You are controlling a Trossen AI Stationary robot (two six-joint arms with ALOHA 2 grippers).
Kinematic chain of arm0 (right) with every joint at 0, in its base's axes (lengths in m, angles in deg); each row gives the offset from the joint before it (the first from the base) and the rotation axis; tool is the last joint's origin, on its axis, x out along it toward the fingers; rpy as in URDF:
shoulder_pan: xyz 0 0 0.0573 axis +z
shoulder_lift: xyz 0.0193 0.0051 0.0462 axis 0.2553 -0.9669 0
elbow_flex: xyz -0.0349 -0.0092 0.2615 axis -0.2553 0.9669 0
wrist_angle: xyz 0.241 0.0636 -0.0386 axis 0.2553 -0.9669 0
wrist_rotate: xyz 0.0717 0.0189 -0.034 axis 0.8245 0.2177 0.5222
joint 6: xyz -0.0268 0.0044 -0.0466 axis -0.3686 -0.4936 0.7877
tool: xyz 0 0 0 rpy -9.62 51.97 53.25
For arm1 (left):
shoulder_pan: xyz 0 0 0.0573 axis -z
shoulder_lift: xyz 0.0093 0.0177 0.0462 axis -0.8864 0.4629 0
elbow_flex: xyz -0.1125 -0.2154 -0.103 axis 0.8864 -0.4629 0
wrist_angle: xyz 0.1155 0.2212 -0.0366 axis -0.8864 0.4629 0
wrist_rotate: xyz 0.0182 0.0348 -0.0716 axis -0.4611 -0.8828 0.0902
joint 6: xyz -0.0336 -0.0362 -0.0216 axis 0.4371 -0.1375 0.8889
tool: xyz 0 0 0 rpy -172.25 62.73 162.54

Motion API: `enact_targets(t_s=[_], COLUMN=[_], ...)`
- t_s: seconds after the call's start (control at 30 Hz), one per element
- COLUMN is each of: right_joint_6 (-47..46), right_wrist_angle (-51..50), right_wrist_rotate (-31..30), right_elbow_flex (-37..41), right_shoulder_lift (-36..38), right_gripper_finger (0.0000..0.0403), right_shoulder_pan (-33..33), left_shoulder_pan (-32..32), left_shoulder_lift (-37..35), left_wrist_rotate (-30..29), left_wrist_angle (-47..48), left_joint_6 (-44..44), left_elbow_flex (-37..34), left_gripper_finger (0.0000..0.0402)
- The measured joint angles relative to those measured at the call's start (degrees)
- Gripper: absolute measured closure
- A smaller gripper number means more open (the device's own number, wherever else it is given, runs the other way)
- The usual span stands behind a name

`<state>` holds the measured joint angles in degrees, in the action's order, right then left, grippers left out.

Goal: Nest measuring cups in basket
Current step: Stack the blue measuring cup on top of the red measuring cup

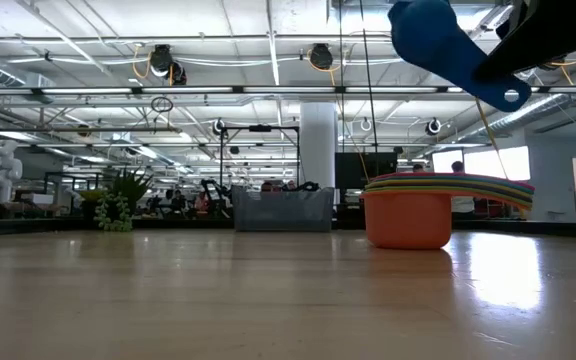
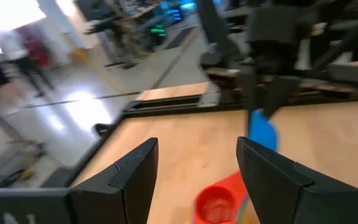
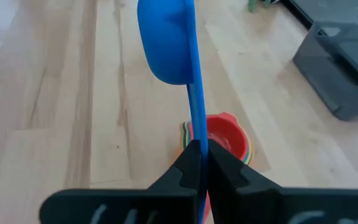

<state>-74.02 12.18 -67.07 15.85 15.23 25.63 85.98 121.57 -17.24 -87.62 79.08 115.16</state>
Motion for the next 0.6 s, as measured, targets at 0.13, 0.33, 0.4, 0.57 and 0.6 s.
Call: enact_targets(t_s=[0.13,0.33,0.4,0.57,0.6], right_joint_6=[0.0,0.5,0.5,0.5,0.5], right_wrist_angle=[2.1,3.0,3.0,3.0,3.0], right_wrist_rotate=[1.4,4.8,5.8,5.9,5.9], right_elbow_flex=[0.0,0.0,0.0,0.0,0.0], right_shoulder_lift=[-1.5,-3.4,-3.4,-3.4,-3.3], right_gripper_finger=[0.0403,0.0403,0.0403,0.0403,0.0403], right_shoulder_pan=[-1.3,-3.2,-3.5,-3.7,-3.7], left_shoulder_pan=[-1.2,-2.8,-3.0,-3.3,-3.5], left_shoulder_lift=[1.7,2.6,2.6,3.0,3.3], left_wrist_rotate=[6.7,12.8,13.4,14.2,14.4], left_wrist_angle=[-0.3,-0.6,0.8,3.7,3.9], left_joint_6=[0.4,1.7,2.8,3.8,4.1], left_elbow_flex=[0.0,0.0,0.0,0.0,0.0], left_gripper_finger=[0.0181,0.0181,0.0185,0.0214,0.0222])
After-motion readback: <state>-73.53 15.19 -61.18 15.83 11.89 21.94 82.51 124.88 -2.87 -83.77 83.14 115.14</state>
